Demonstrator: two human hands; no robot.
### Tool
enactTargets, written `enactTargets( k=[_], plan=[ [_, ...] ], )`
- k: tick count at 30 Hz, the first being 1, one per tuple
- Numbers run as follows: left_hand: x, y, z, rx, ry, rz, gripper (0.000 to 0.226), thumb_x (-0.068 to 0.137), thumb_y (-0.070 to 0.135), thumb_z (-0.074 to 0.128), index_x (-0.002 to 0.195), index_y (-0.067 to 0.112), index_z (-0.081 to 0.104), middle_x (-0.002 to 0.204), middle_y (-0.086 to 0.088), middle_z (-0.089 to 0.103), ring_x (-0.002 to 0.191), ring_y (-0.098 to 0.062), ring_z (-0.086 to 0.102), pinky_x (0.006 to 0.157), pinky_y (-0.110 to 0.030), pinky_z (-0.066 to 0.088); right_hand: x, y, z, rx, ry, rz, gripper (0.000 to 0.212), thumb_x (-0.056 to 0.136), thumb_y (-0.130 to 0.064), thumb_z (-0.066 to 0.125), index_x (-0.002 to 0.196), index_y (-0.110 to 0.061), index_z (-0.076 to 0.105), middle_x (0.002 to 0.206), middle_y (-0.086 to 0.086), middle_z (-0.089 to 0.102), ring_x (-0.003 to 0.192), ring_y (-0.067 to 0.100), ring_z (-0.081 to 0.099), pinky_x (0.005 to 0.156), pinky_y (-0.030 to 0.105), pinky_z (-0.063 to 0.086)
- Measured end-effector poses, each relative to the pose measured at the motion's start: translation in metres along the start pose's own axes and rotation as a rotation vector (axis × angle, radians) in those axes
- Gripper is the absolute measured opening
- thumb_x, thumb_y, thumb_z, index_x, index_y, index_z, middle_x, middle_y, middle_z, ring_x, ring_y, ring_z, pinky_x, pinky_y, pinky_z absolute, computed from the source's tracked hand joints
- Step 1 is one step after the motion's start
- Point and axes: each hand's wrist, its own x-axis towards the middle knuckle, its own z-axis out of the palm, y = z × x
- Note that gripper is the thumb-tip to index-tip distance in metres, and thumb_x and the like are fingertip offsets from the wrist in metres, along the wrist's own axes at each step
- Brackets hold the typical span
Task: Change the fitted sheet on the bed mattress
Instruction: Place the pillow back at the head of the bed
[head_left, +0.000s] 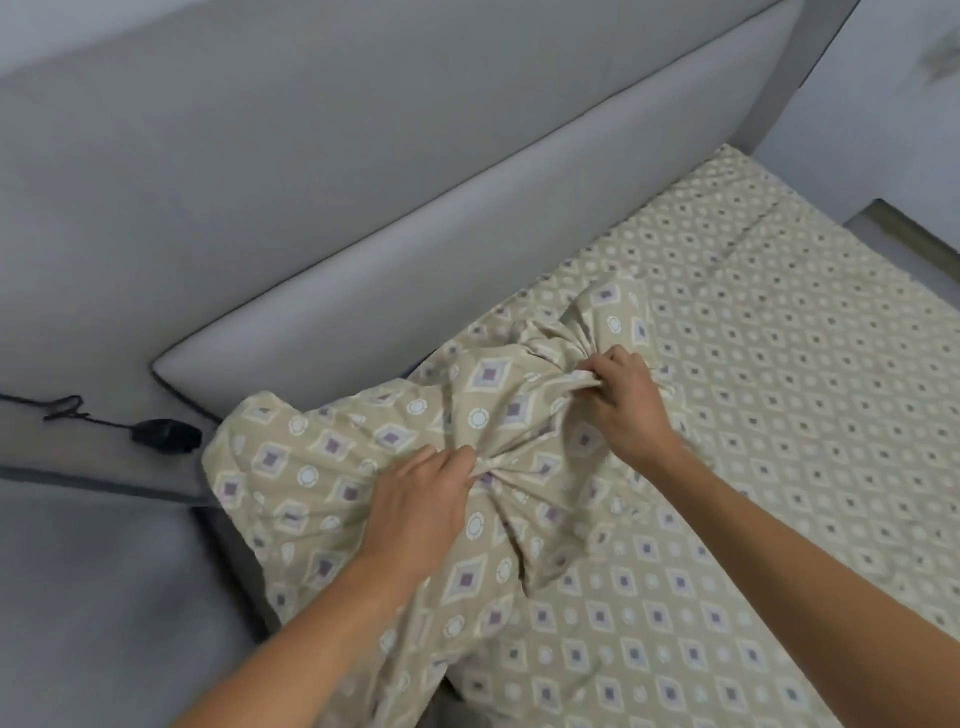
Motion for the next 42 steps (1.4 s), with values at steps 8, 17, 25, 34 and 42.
enactTargets(
  k=[8,17,25,34,42],
  plan=[
    [0.101,-0.086,0.116,-0.052,-0.296,-0.109,0.026,0.103,0.05,0.05,0.119,0.03,0.049,0.113,0.005,0.047,0.108,-0.02,0.046,0.085,-0.04,0.046,0.131,0.046,0.086,-0.016,0.15,0.127,0.039,0.094,-0.009,0.066,0.131,-0.018,0.061,0.13,0.004,0.048,0.119,0.026,0.042,0.101,0.034,0.041],
    [0.079,-0.21,0.171,0.229,-0.575,-0.295,0.105,0.08,0.084,0.058,0.162,0.041,0.009,0.16,-0.009,0.019,0.146,-0.035,0.026,0.115,-0.052,0.037,0.093,0.057,0.235,-0.137,-0.202,0.444,0.097,0.082,-0.068,0.075,0.156,-0.049,0.014,0.172,0.001,-0.002,0.159,0.038,-0.005,0.119,0.072,0.024],
    [0.081,-0.239,0.212,0.087,-0.537,-0.275,0.09,0.087,0.073,0.06,0.16,0.044,0.015,0.154,-0.003,0.038,0.142,-0.029,0.036,0.114,-0.048,0.039,0.122,0.072,0.276,-0.216,-0.202,0.345,0.097,0.085,-0.073,0.067,0.16,-0.046,0.012,0.174,0.002,-0.002,0.159,0.038,-0.007,0.117,0.078,0.02],
    [0.117,-0.221,0.206,0.084,-0.474,-0.146,0.045,0.079,0.01,0.071,0.118,0.023,0.052,0.11,-0.005,0.067,0.106,-0.034,0.064,0.076,-0.041,0.046,0.138,0.075,0.264,-0.248,0.021,0.205,0.045,0.08,-0.002,0.058,0.12,-0.019,0.069,0.1,0.007,0.067,0.1,0.035,0.056,0.07,0.041,0.048],
    [0.138,-0.201,0.2,0.06,-0.22,-0.038,0.055,0.068,0.011,0.083,0.11,0.026,0.05,0.104,0.002,0.054,0.102,-0.028,0.054,0.079,-0.044,0.045,0.137,0.073,0.216,-0.279,0.364,0.146,0.02,0.084,0.001,0.057,0.101,-0.008,0.062,0.096,0.01,0.059,0.088,0.032,0.047,0.067,0.042,0.041]
  ],
)
